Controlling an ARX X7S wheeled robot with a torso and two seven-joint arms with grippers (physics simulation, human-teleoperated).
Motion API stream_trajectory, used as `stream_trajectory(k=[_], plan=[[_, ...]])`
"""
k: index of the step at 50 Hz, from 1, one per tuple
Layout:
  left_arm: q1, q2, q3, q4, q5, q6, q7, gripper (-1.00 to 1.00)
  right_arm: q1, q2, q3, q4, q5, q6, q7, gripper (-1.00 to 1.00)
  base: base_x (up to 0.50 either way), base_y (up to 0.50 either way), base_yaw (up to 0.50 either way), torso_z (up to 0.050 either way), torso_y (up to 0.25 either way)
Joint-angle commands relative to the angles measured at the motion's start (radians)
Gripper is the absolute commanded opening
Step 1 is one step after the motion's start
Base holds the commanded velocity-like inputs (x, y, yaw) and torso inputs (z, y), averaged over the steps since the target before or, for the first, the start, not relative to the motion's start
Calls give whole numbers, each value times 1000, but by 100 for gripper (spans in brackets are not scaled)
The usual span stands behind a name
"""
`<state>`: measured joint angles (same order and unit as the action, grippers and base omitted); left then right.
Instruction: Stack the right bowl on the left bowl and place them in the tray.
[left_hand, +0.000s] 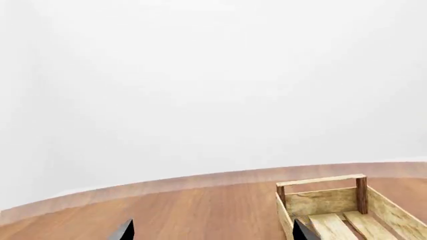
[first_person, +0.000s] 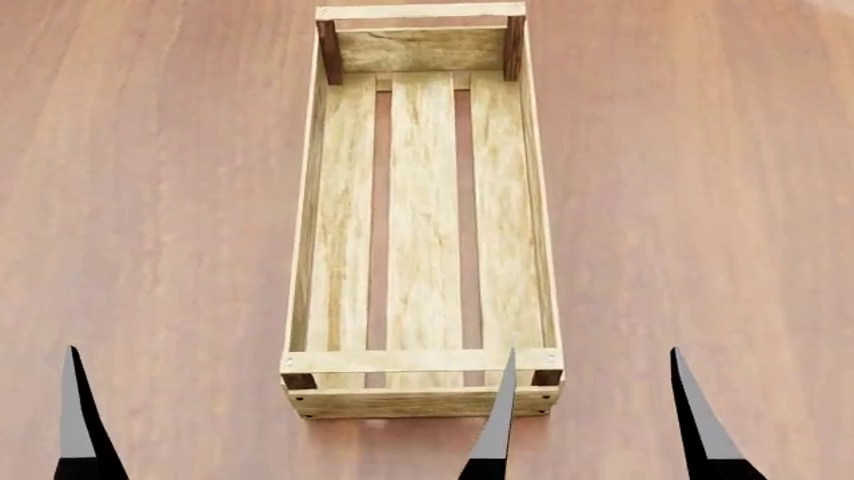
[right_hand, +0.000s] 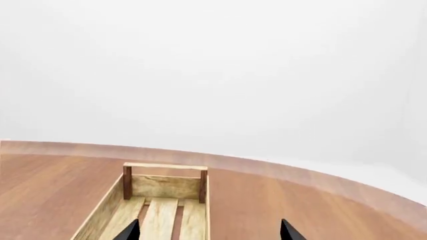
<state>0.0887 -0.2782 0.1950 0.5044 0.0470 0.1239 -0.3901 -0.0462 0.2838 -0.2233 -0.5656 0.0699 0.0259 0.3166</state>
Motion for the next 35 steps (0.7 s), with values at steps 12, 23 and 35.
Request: stream_trajectory(k=[12, 23, 35], plan=[[21, -21, -16, 14, -62, 17, -1, 100, -23, 14, -9, 0, -18, -51, 22, 100, 0, 0, 0, 2, -26], [50, -61, -70, 46, -120, -149, 3, 100, -23, 19, -19, 12, -20, -58, 24, 100, 0, 0, 0, 0, 0], [45, -94, -150, 2, -252, -243, 22, 100, -16, 16, -27, 45, -14, -63, 28, 100, 0, 0, 0, 0, 0]])
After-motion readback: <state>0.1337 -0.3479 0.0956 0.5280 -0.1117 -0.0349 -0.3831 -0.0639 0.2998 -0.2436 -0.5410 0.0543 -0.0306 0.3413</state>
